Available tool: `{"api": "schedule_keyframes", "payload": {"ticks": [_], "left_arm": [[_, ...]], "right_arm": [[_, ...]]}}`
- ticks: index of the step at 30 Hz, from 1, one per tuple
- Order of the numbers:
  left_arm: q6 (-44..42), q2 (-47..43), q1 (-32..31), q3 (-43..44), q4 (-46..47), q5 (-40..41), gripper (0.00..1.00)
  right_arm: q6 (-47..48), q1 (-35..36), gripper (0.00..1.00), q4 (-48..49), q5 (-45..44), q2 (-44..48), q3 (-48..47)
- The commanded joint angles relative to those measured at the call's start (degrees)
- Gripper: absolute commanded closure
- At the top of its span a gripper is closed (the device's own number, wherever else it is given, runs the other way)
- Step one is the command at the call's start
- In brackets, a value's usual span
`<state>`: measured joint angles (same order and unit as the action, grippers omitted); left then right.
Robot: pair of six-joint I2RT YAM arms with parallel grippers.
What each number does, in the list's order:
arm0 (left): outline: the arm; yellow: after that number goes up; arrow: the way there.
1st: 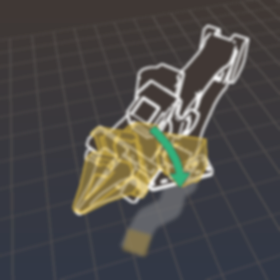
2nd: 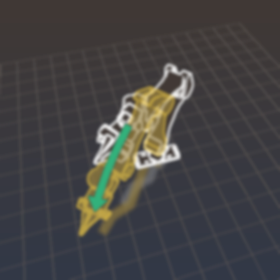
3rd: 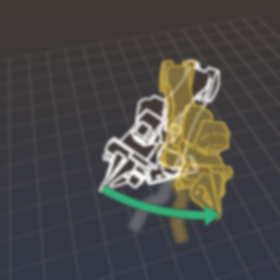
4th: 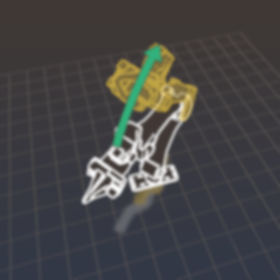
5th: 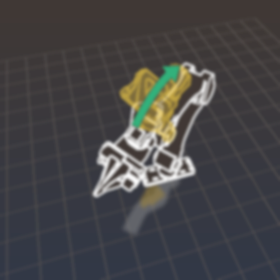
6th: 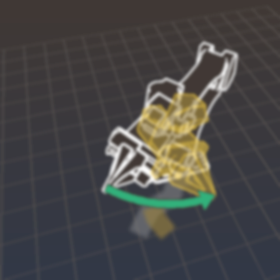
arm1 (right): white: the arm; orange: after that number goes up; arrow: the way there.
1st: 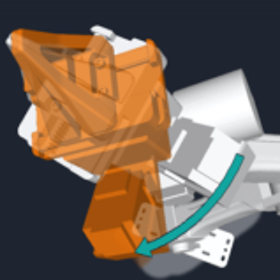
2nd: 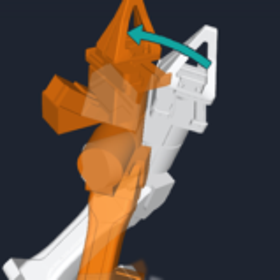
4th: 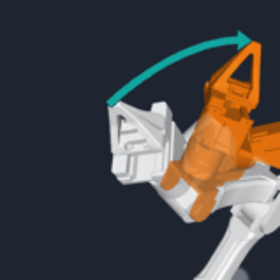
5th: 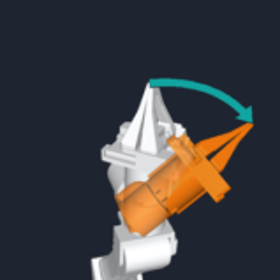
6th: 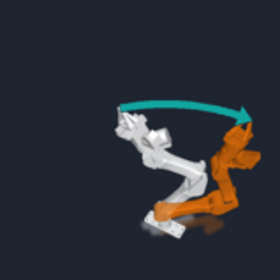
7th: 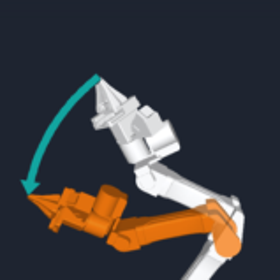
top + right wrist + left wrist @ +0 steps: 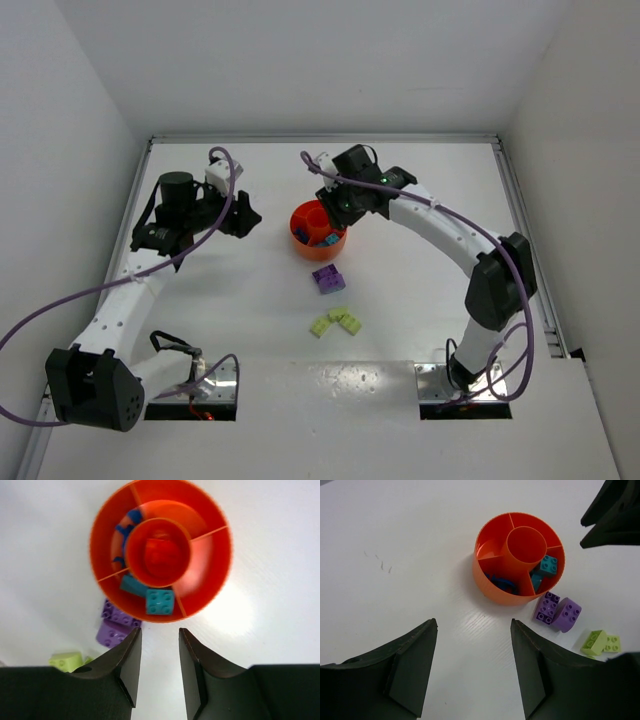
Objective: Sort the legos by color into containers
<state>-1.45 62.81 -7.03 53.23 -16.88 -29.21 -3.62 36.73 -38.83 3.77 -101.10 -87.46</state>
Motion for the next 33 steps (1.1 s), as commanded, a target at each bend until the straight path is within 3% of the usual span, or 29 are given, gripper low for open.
{"api": "schedule_keyframes", "payload": {"ticks": [1,4,6,7,8,16,33], "left_arm": [[-0.04,-0.05,0.26,0.56,2.47,-1.11,0.34],[-0.04,-0.05,0.26,0.56,2.47,-1.11,0.34],[-0.04,-0.05,0.26,0.56,2.47,-1.11,0.34],[-0.04,-0.05,0.26,0.56,2.47,-1.11,0.34],[-0.04,-0.05,0.26,0.56,2.47,-1.11,0.34],[-0.57,-0.05,0.26,0.56,2.47,-1.11,0.34],[-1.1,-0.05,0.26,0.56,2.47,-1.11,0.34]], "right_arm": [[-1.04,-1.66,0.64,3.31,-6.39,1.52,-1.66],[-1.04,-2.71,0.61,7.88,-9.21,2.04,1.32],[-1.04,-2.72,0.43,9.99,-12.97,1.52,2.38],[-1.56,-2.72,0.28,10.52,-13.96,0.91,2.38],[-1.57,-2.72,0.26,11.05,-13.97,0.9,3.25],[-2.18,-4.91,0.25,12.73,-14.41,-2.43,2.73],[-2.71,-6.5,0.25,9.91,-6.5,-6.48,3.34]]}}
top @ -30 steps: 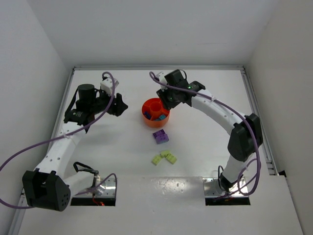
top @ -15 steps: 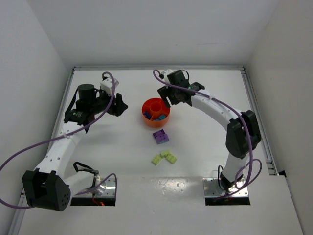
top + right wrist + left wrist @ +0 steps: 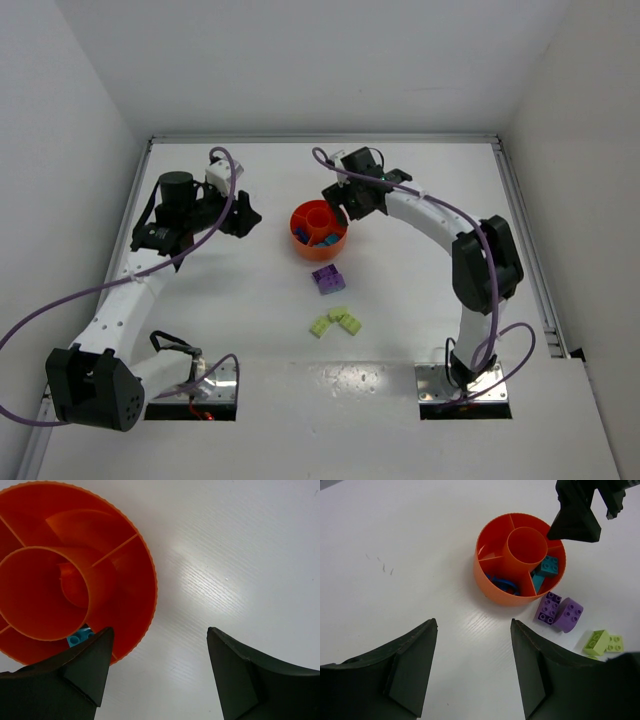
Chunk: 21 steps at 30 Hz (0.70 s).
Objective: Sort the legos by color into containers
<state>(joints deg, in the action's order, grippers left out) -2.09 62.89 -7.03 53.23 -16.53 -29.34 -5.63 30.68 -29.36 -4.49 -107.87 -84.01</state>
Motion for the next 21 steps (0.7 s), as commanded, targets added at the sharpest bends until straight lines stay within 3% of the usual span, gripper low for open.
{"api": "schedule_keyframes", "payload": {"ticks": [1,21], "left_arm": [[-0.46,-0.14,0.26,0.56,2.12,-0.98,0.34],[-0.46,0.39,0.26,0.56,2.12,-1.51,0.34]], "right_arm": [[-0.7,-0.44,0.25,0.45,2.38,0.3,0.68],[0.35,0.61,0.25,0.98,11.6,6.44,6.4]]}}
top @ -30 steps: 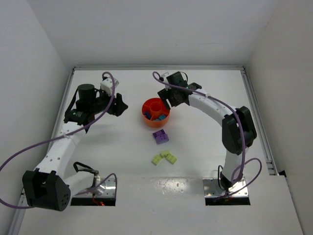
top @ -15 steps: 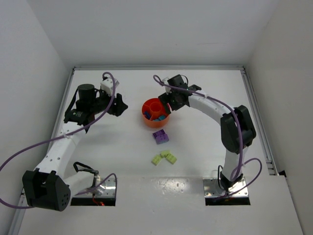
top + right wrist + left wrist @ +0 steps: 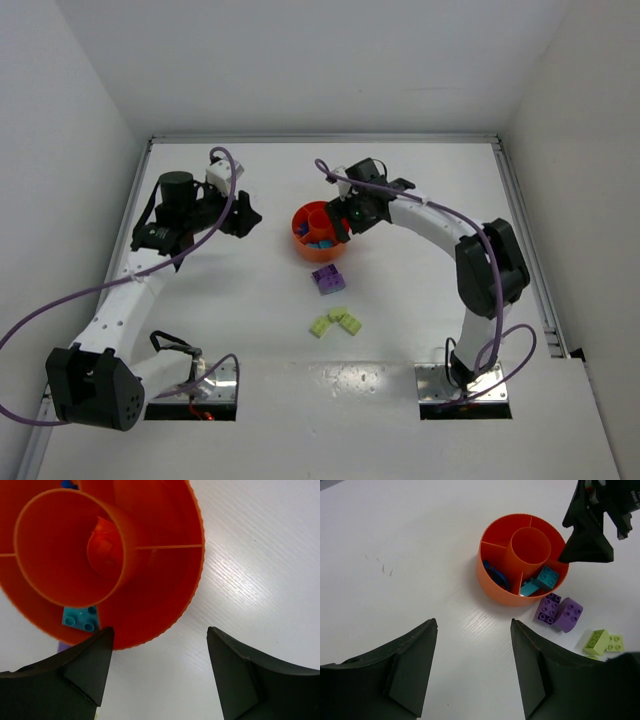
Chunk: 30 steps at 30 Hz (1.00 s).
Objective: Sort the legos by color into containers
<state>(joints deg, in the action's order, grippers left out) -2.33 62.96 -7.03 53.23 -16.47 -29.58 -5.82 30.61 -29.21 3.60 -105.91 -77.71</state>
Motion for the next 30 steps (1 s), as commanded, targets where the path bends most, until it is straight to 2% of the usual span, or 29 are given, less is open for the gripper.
{"api": "schedule_keyframes", "payload": {"ticks": [1,11,18,27,30], "left_arm": [[-0.22,0.32,0.26,0.56,2.06,-1.27,0.34],[-0.22,0.85,0.26,0.56,2.06,-1.79,0.34],[-0.22,0.85,0.26,0.56,2.06,-2.85,0.34],[-0.22,1.38,0.26,1.08,2.58,-3.38,0.34],[-0.22,1.38,0.26,1.08,2.58,-3.38,0.34]], "right_arm": [[0.55,0.68,0.25,0.82,3.52,4.48,0.63],[1.61,1.21,0.23,0.3,10.81,6.24,1.16],[0.38,0.07,0.23,5.22,8.8,11.6,3.44],[4.51,1.56,0.25,1.88,19.6,11.08,3.18],[4.51,1.56,0.25,0.47,20.13,9.67,2.65]]}}
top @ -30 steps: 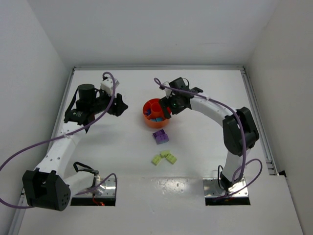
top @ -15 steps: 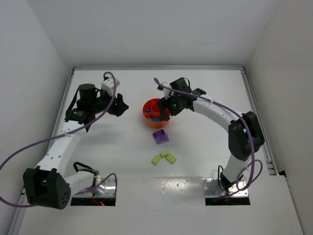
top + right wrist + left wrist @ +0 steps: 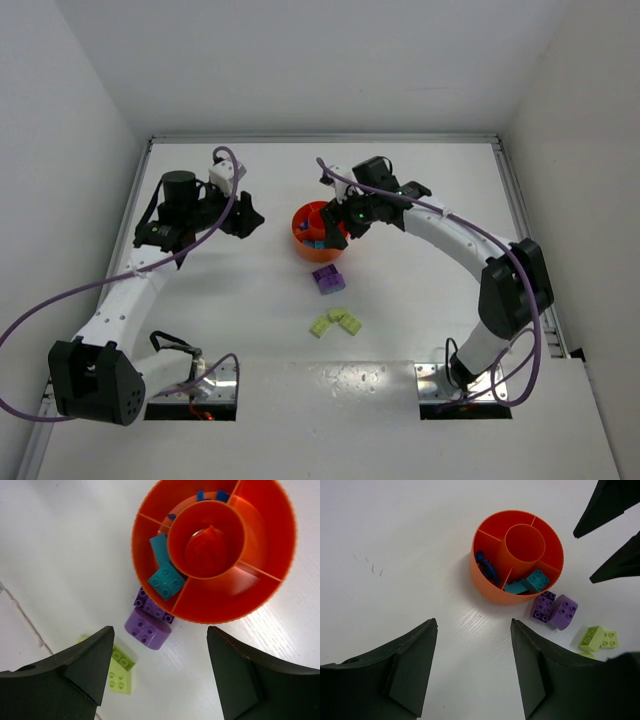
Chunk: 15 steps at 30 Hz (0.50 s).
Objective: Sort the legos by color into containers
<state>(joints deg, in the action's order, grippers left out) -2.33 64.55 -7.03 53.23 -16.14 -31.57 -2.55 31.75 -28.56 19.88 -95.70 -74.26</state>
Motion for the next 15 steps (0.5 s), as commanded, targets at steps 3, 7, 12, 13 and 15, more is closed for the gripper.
{"api": "schedule_keyframes", "payload": {"ticks": [3,7,12,13,15], "left_arm": [[-0.22,-0.22,0.26,1.08,2.25,-1.39,0.34],[-0.22,-0.22,0.26,1.08,2.25,-1.39,0.34],[-0.22,-0.22,0.26,0.56,2.25,-1.39,0.34],[-0.22,-0.22,0.26,0.56,2.25,-1.39,0.34],[-0.22,-0.22,0.26,0.56,2.25,-1.39,0.34]], "right_arm": [[0.0,0.42,0.25,-0.18,3.85,-1.15,-0.8],[-1.23,0.95,0.25,0.34,3.33,-2.56,-0.8],[-1.85,2.0,0.25,2.36,1.48,-3.09,0.43],[-1.85,2.0,0.25,2.36,0.87,-3.09,0.43],[-1.85,2.0,0.25,2.36,0.86,-3.7,0.43]]}}
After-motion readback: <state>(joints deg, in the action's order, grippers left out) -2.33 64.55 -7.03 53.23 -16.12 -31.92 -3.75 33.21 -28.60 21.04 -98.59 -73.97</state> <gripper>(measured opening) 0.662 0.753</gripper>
